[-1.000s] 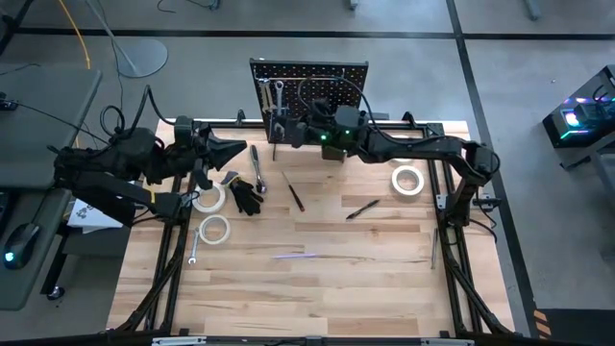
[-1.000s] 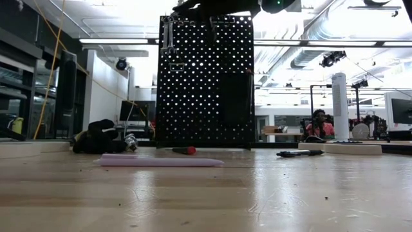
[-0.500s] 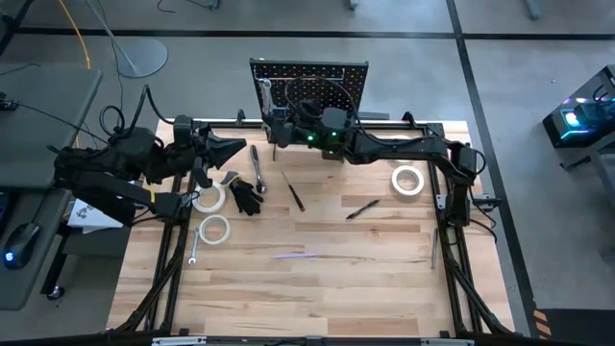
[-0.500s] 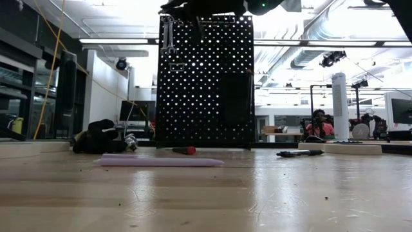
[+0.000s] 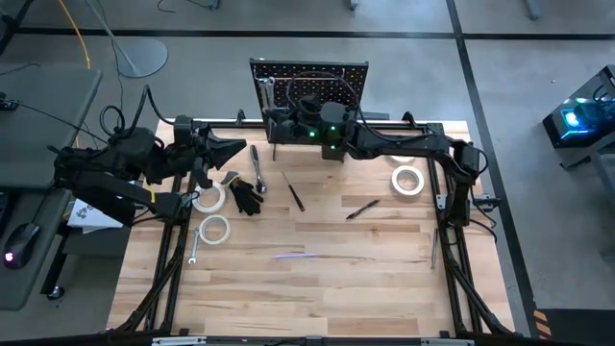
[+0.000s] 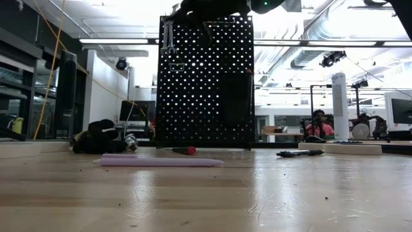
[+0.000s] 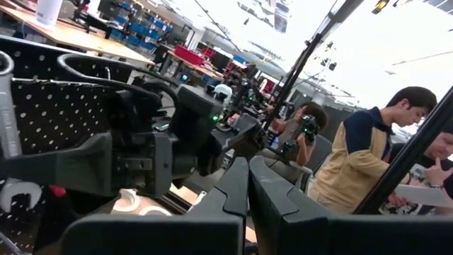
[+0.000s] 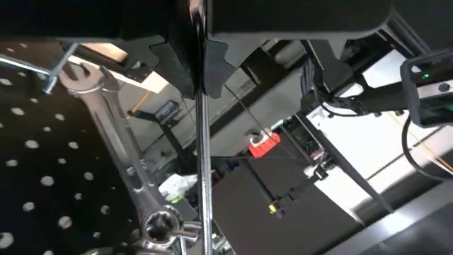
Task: Hang tools onto peg board
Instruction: Hang the wrench onto the peg board
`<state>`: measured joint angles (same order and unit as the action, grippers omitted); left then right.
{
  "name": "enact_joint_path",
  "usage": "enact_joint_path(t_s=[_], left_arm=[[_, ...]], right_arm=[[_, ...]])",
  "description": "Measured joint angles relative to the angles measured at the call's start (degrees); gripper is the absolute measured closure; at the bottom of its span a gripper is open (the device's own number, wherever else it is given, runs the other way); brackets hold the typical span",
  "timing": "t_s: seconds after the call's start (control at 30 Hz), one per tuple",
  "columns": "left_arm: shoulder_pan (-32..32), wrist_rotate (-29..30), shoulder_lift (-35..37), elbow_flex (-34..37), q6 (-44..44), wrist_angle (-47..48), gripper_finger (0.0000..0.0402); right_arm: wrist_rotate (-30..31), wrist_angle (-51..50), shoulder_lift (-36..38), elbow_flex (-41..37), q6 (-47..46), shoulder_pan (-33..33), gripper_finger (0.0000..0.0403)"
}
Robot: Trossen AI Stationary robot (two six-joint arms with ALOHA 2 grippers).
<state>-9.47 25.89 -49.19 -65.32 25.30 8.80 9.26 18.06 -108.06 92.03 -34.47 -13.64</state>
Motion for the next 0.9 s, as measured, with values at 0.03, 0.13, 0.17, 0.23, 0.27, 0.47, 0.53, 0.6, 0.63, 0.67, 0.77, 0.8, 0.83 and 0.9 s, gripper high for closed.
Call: enact_joint_path(t_s=[0.03, 0.13, 0.17, 0.23, 0.27, 0.47, 0.53, 0.6, 0.63, 0.67, 0.77, 0.8, 0.83, 0.9], left_arm=[[0.0, 0.0, 0.0, 0.0, 0.0, 0.0, 0.0401], [0.0, 0.0, 0.0, 0.0, 0.0, 0.21, 0.0401], [0.0, 0.0, 0.0, 0.0, 0.0, 0.32, 0.0401], [0.0, 0.0, 0.0, 0.0, 0.0, 0.46, 0.0401], [0.0, 0.0, 0.0, 0.0, 0.0, 0.43, 0.0401], [0.0, 0.0, 0.0, 0.0, 0.0, 0.44, 0.0401], [0.0, 0.0, 0.0, 0.0, 0.02, 0.42, 0.0401], [0.0, 0.0, 0.0, 0.0, 0.02, 0.42, 0.0401], [0.01, 0.0, 0.0, 0.0, 0.01, 0.42, 0.0401], [0.0, 0.0, 0.0, 0.0, 0.02, 0.42, 0.0401], [0.02, 0.0, 0.0, 0.0, 0.04, 0.4, 0.0401], [0.0, 0.0, 0.0, 0.0, 0.04, 0.42, 0.0401], [0.02, 0.01, 0.0, 0.0, 0.04, 0.42, 0.0401], [0.02, 0.0, 0.0, 0.0, 0.04, 0.4, 0.0401]], right_arm=[[0.26, -0.86, 0.31, 0.0, 0.01, -0.01, 0.0403], [1.65, -3.26, 0.86, 0.0, 0.94, 0.03, 0.0403], [1.7, -3.31, 0.92, 0.0, 1.46, 0.05, 0.0403], [1.7, -3.61, 1.16, 0.0, 1.74, -0.03, 0.0403], [1.69, -3.63, 1.29, 0.0, 1.55, -0.13, 0.0403], [3.77, -6.44, 1.34, -0.02, 1.04, -0.19, 0.0403], [3.87, -6.44, 1.34, -0.02, 0.95, -0.2, 0.0403], [3.87, -6.7, 1.34, -0.02, 0.91, -0.37, 0.0403], [3.87, -7.24, 1.34, -0.02, 0.9, -0.42, 0.0403], [3.85, -7.7, 1.34, -0.02, 0.76, -0.48, 0.0403], [3.8, -9.49, 1.34, -0.02, -0.74, -0.67, 0.0402], [3.8, -10.13, 1.36, 0.02, -1.07, -0.74, 0.0402], [3.82, -10.56, 1.4, 0.07, -1.1, -0.78, 0.04], [3.86, -11.18, 1.45, 0.07, -1.25, -0.9, 0.0393]])
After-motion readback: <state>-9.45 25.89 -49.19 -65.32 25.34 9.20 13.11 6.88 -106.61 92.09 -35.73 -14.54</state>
